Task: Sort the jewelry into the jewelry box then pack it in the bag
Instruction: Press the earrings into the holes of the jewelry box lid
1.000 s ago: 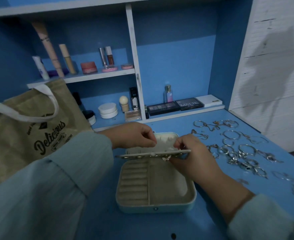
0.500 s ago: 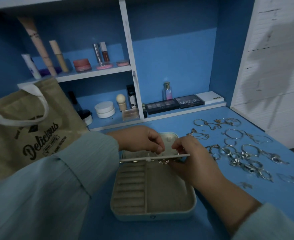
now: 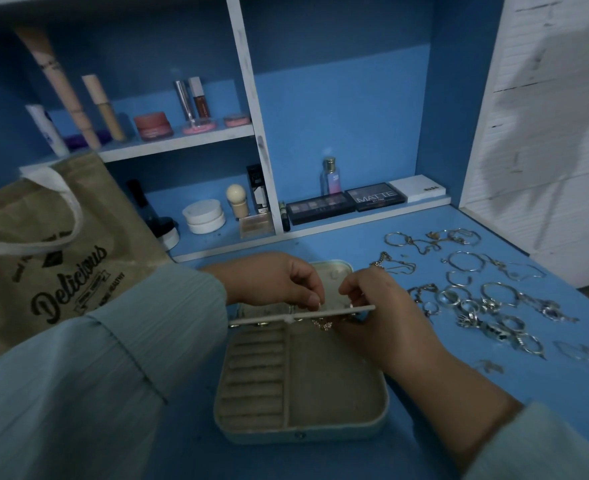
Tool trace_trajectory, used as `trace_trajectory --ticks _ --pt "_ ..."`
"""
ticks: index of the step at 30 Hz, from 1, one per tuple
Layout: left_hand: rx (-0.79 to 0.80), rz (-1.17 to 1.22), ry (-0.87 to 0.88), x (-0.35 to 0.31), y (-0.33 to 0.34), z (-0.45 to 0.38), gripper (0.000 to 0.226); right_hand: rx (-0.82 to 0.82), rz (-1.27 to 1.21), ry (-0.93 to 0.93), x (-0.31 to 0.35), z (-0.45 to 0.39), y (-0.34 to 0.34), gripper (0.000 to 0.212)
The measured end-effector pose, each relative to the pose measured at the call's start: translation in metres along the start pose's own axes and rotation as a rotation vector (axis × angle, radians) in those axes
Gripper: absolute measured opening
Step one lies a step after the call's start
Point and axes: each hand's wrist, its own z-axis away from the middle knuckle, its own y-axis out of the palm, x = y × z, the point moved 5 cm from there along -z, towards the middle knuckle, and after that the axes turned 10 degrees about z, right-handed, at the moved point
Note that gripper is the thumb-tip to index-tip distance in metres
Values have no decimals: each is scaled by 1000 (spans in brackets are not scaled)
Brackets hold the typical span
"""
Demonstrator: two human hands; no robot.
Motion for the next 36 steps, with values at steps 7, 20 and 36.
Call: trace_trajectory --ticks 7,20,36 --pt "7 -42 11 0 2 -1 14 -3 -24 -4 0 0 -1 33" --pt "3 -47 11 0 2 0 15 14 -53 5 -1 0 1 32" --pt "105 -75 -20 -3 0 -1 13 -18 -35 -7 1 0 -1 31"
